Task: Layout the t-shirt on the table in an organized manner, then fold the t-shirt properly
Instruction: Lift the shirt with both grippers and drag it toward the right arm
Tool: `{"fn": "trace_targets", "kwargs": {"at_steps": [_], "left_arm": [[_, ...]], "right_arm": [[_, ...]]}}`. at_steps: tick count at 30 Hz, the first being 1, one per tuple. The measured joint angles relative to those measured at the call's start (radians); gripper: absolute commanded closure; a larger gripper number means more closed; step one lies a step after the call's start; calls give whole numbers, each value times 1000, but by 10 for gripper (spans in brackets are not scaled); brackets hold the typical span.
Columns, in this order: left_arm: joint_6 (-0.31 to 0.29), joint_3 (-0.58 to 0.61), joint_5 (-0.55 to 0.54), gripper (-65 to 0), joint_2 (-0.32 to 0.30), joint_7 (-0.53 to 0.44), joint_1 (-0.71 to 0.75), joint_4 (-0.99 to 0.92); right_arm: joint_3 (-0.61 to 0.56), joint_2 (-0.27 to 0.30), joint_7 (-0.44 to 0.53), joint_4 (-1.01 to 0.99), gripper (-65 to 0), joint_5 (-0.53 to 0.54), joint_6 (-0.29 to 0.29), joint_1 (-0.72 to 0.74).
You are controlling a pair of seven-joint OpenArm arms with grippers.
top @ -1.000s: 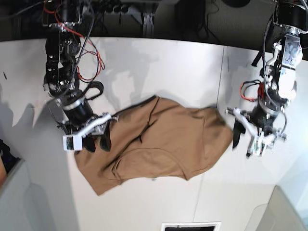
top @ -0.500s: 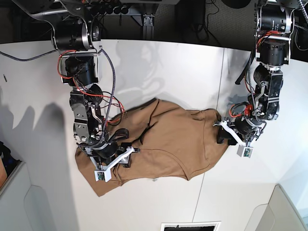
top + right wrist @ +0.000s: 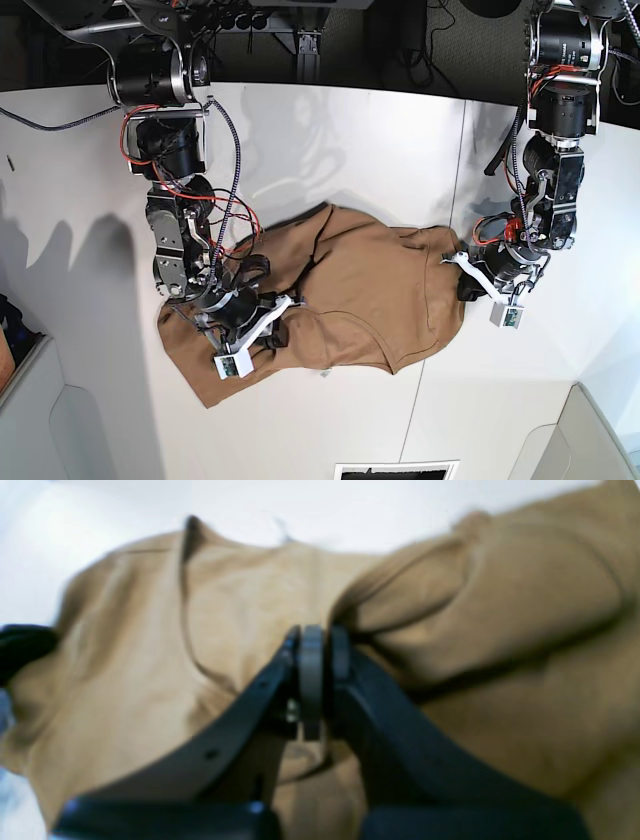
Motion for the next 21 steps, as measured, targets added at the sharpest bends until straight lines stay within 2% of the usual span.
{"fn": "trace_targets", "kwargs": {"at_steps": [1,4,7,8,14,18,21], "left_arm": [[-1,0,0,0,-2,6,2,10],[-89,0,-2,0,-19,32,10,69],[-187,0,-100,0,-39,81,27,203],[-202,0,-136,0,-44,87,36,257],[-236,0,-185,0,-58,126,146,569],[-262,0,-238,0,-61,144,227,754],[-274,0,-238,0,-98,145,294,860]], "right_arm": [[0,0,0,19,0,-2,11,-1],[0,0,-19,97,0,-2,37,-1],[0,0,-112,190,0,7,45,-2],[0,0,-151,224,0,23,45,-5],[0,53,-338,464,0,120,39,-77],[0,134,-359,601,0,129,38,-189],[34,192,-362,667,0,131,40,-290]]}}
